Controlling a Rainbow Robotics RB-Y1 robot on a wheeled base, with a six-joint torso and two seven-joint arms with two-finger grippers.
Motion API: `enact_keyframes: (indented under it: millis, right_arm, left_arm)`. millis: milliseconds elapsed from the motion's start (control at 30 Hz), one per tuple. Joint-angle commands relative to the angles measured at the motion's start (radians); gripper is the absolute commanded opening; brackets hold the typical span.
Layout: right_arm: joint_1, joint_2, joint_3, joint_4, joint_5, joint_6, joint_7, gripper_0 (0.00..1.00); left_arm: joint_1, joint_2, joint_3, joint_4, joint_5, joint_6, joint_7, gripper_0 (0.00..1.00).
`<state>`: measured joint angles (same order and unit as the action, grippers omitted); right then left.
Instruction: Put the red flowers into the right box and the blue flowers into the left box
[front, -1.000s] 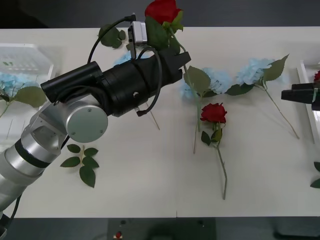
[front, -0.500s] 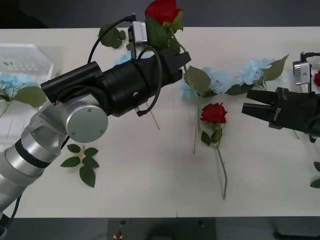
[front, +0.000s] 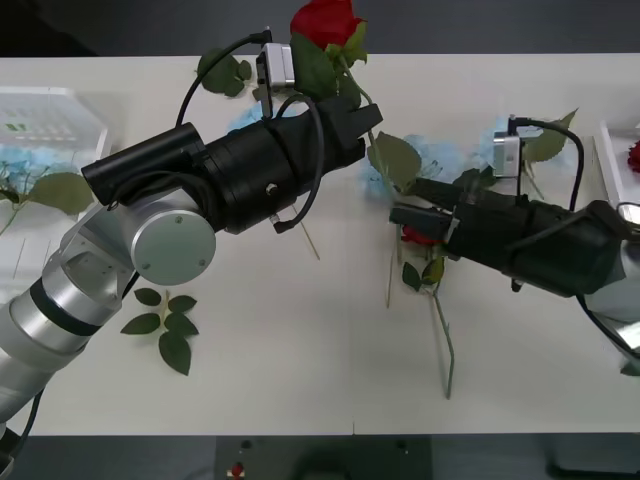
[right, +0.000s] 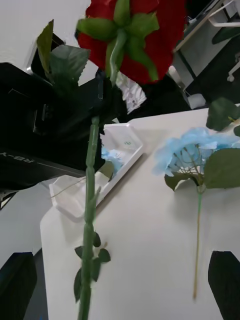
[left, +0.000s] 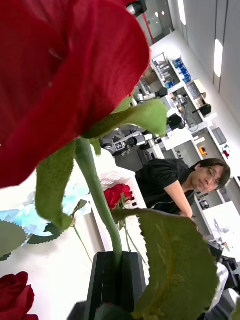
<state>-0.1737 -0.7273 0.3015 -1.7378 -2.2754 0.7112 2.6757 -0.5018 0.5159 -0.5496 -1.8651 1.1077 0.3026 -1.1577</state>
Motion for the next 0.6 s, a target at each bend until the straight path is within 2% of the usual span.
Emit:
enact_keyframes:
  millis: [33, 233, 267, 333, 367, 400, 433, 600]
  right_arm:
    - [-0.07, 0.037, 0.068, -0.028, 0.007, -0.067, 0.03, 1.0]
    - [-0.132, 0.075, 0.153, -0.028, 0.024, -0.176, 0.03, 1.0]
    - [-0.139, 0.075, 0.16, -0.028, 0.033, -0.187, 0.03, 0.94]
    - [-0.147, 0.078, 0.166, -0.026, 0.051, -0.197, 0.03, 0.56]
    - [-0.147, 0.077, 0.166, -0.026, 0.054, -0.196, 0.03, 0.34]
    - [-0.147, 0.074, 0.166, -0.025, 0.054, -0.197, 0.03, 0.34]
    - [-0.147, 0.074, 0.168, -0.023, 0.054, -0.196, 0.03, 0.0]
    - [-0.147, 0.058, 0.169, -0.022, 0.054, -0.19, 0.029, 0.0]
  left_arm:
    - [-0.021, -0.008, -0.007, -0.016, 0.004, -0.008, -0.016, 0.0]
    - [-0.02, -0.008, -0.007, -0.017, 0.02, -0.008, -0.016, 0.0]
    - [-0.02, -0.008, -0.007, -0.017, 0.021, -0.008, -0.016, 0.0]
    - [-0.02, -0.008, -0.007, -0.017, 0.021, -0.008, -0.016, 0.0]
    - [-0.02, -0.008, -0.007, -0.016, 0.021, -0.008, -0.016, 0.0]
    - [-0.02, -0.008, -0.007, -0.016, 0.021, -0.008, -0.016, 0.0]
    - [-0.02, -0.008, -0.007, -0.016, 0.021, -0.008, -0.016, 0.0]
    - [-0.02, -0.007, -0.006, -0.012, 0.021, -0.008, -0.016, 0.0]
